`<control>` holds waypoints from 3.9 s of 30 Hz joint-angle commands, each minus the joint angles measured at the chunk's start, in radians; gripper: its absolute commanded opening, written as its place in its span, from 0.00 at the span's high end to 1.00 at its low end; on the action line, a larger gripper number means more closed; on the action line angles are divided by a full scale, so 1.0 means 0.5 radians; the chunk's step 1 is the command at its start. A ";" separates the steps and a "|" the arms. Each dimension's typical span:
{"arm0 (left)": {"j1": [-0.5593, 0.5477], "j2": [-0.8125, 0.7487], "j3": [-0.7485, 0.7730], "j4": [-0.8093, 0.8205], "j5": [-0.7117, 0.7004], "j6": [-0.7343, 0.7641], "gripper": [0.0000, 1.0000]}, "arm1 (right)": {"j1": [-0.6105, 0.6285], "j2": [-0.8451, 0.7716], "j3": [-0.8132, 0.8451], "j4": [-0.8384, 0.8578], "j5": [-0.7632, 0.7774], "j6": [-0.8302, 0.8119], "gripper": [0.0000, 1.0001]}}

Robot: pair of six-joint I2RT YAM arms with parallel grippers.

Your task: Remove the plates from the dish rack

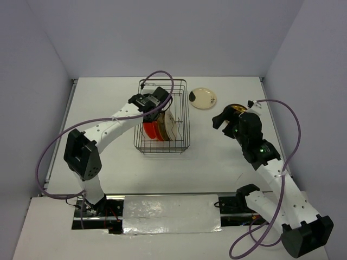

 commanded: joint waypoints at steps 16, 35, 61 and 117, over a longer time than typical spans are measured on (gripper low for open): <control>-0.126 -1.088 -0.102 0.340 0.548 0.188 1.00 | 0.280 0.732 0.285 1.290 -1.488 -0.066 0.00; -0.114 -0.912 -0.198 0.397 0.340 0.139 0.01 | -0.292 0.345 -0.196 0.784 -0.980 0.253 1.00; -0.111 0.018 0.139 0.041 0.066 0.035 0.35 | -0.349 0.298 -0.213 -0.022 0.285 -0.069 0.00; -0.234 -0.994 -0.174 0.696 0.902 0.109 0.36 | 0.016 0.452 -0.013 1.412 -1.640 0.159 1.00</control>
